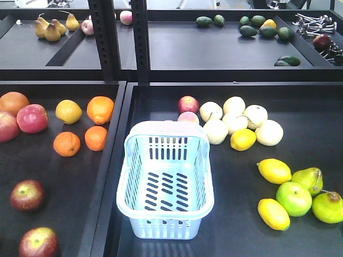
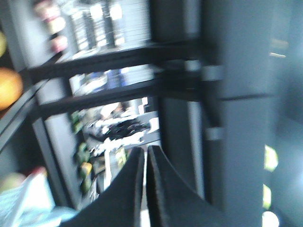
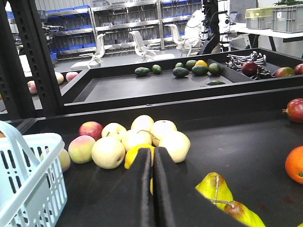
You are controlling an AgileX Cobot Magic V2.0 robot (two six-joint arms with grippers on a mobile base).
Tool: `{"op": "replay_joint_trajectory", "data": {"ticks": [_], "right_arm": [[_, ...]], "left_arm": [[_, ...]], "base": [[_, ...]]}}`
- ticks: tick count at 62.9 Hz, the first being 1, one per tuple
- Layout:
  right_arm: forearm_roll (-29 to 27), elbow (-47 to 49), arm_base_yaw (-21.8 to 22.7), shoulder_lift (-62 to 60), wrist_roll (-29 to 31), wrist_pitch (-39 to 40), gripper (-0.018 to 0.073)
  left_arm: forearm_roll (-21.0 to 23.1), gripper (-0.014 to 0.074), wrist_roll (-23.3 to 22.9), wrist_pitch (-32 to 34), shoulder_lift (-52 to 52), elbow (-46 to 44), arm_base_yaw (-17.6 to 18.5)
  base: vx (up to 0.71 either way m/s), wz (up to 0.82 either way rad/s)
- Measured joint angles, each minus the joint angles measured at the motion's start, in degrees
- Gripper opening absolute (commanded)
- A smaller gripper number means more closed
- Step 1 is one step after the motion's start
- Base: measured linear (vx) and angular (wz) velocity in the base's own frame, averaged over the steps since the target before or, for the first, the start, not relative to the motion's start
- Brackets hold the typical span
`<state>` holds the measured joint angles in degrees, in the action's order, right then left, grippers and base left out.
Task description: Pick three apples into basket with both arms
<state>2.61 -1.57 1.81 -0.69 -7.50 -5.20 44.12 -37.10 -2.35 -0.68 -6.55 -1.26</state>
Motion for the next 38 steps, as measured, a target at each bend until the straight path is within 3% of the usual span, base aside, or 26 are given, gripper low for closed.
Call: {"op": "replay_joint_trajectory", "data": {"ticks": [10,23,38], "right_arm": [[0.00,0.00,0.00,0.00,0.00,0.00,-0.0004],[0.00,0.00,0.00,0.00,0.00,0.00,-0.0004],[0.00,0.00,0.00,0.00,0.00,0.00,-0.0004]], "left_arm": [[0.00,-0.0006,11.84,-0.85,0.00,-8.41,0.00],[-0.11,-0.0006,23.52,-10.64,6.05,-17.96,0.00],[1.09,-0.0006,43.25,-20.73,19.75,-29.20,0.00]], "base": [[0.00,0.00],[0.00,0.00],[0.00,0.00]]}}
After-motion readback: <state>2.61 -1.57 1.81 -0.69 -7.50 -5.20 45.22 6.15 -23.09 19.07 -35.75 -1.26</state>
